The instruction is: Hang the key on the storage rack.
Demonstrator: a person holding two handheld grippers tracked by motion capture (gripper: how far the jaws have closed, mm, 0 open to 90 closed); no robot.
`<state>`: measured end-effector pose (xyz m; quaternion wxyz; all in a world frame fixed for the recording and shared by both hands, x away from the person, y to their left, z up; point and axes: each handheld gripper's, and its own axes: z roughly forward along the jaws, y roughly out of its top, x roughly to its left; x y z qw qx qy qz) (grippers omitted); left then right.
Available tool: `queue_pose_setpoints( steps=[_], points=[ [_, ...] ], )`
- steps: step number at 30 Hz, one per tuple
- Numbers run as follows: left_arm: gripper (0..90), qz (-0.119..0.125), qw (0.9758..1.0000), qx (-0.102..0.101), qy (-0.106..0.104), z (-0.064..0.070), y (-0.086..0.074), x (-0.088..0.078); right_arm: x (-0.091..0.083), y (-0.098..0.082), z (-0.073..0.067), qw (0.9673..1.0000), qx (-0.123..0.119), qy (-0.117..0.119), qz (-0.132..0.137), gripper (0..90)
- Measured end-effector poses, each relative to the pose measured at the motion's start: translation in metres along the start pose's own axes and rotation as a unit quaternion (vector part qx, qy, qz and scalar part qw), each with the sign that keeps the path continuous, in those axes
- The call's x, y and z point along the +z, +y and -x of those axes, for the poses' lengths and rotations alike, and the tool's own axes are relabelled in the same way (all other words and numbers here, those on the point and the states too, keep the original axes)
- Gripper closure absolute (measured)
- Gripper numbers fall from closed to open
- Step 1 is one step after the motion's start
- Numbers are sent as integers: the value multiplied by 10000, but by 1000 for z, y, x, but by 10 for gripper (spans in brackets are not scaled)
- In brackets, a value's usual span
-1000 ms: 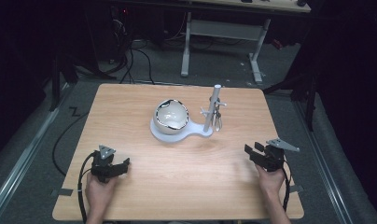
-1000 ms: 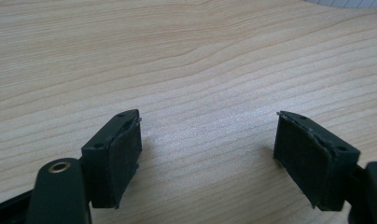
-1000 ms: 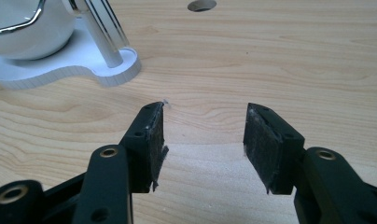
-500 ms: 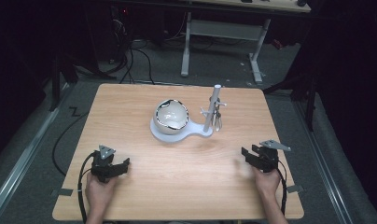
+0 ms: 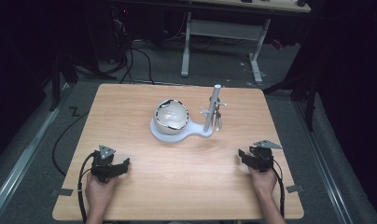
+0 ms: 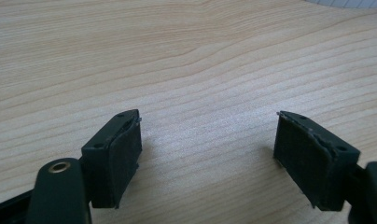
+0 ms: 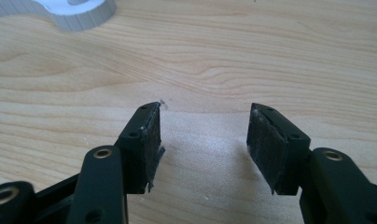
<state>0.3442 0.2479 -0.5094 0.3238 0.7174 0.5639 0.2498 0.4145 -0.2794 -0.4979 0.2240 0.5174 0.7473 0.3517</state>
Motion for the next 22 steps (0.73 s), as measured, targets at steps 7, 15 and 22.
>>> queue_pose_setpoints(
  steps=[7,15,22],
  points=[
    [237,-1,10000,-1,0,0,0,0,5,-2,-1,9999,-78,-75,-113,442],
    [237,1,10000,0,0,0,0,0,6,-2,-5,9995,-250,-184,-114,429],
    [237,0,10000,-2,-4,0,0,0,7,-1,-4,9996,-200,-149,-133,400]
  ],
)
